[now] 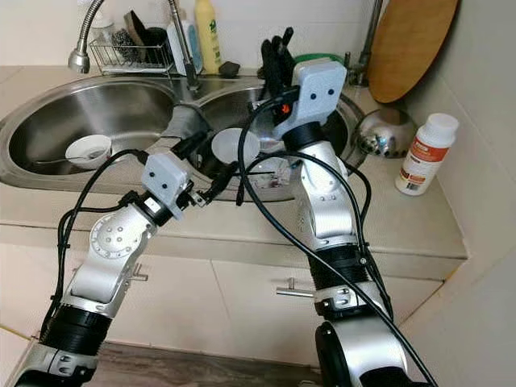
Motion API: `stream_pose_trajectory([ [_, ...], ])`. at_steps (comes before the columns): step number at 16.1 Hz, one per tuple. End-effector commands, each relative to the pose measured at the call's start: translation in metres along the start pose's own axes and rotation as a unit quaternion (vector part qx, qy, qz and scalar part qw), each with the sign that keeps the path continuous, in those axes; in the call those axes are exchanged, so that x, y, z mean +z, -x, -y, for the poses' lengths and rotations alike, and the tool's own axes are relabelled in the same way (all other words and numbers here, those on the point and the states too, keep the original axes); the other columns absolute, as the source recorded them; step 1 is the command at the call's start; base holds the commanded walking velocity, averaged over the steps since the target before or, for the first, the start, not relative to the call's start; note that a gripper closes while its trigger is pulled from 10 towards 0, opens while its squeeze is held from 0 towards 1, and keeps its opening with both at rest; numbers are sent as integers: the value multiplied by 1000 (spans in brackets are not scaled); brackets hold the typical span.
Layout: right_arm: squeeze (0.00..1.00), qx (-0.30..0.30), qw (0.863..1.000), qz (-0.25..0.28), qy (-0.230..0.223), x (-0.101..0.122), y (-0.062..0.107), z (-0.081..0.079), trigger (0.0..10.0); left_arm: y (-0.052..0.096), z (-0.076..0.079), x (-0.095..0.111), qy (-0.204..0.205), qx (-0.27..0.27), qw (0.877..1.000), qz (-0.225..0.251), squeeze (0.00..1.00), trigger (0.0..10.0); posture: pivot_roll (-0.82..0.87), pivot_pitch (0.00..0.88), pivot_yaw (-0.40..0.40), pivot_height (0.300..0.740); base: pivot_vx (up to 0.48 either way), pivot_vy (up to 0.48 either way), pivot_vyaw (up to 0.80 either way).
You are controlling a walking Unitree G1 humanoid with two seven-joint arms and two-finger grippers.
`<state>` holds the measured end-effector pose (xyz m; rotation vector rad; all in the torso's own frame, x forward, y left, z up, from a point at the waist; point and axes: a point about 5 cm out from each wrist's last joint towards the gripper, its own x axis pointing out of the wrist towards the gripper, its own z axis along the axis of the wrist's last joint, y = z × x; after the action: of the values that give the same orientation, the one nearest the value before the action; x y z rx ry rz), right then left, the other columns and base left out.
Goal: Kitchen organization
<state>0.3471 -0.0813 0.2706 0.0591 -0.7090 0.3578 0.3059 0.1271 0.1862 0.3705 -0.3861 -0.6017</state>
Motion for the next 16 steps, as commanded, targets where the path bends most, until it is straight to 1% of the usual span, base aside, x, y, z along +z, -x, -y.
stream_pose_trajectory([
  [1, 0, 4, 1000, 7, 23, 3, -5, -2, 0, 2, -7, 2, -20, 19, 1000, -5, 0, 10000, 44, 11, 22, 740, 0, 0, 0],
  [2, 0, 7, 999, -6, 42, -3, -3, -4, 3294, 3, -19, 2, -32, 66, 997, -8, 0, 10000, 43, 9, 23, 740, 0, 0, 0],
  [3, 0, 9, 998, -20, 64, -9, 0, -7, 10000, 6, -33, 5, -51, 118, 992, -11, 0, 10000, 43, 7, 24, 740, 0, 0, 0],
  [5, 0, 13, 995, -42, 91, -17, 3, -10, 10000, 14, -50, 6, -54, 184, 981, -15, 0, 10000, 41, 5, 26, 740, 0, 0, 0],
  [6, 196, 16, 993, -66, 102, -25, 5, -10, 10000, 19, -56, 8, -59, 206, 977, -14, 0, 10000, 46, 5, 24, 740, 0, 0, 0],
  [7, 196, 18, 991, -83, 106, -30, 6, -10, 10000, 21, -58, 8, -61, 215, 975, -13, 0, 10000, 46, 5, 24, 740, 0, 0, 0],
  [8, 639, 24, 987, -116, 107, -41, 9, -11, 10000, 23, -61, 11, -65, 228, 971, -8, 0, 10000, 52, 3, 20, 740, 0, 0, 0],
  [10, 655, 40, 981, -159, 106, -53, 13, -13, 10000, 24, -62, 12, -67, 234, 970, -7, 0, 10000, 54, 0, 18, 740, 0, 0, 0],
  [11, 1000, 41, 977, -184, 97, -62, 19, -16, 10000, 26, -62, 10, -68, 246, 967, -12, 0, 10000, 54, 0, 17, 740, 0, 0, 0],
  [16, 1000, 28, 980, -186, 70, -61, 20, -11, 10000, 27, -58, 5, -62, 252, 965, -27, 0, 10000, 47, 0, 21, 740, 0, 0, 0],
])
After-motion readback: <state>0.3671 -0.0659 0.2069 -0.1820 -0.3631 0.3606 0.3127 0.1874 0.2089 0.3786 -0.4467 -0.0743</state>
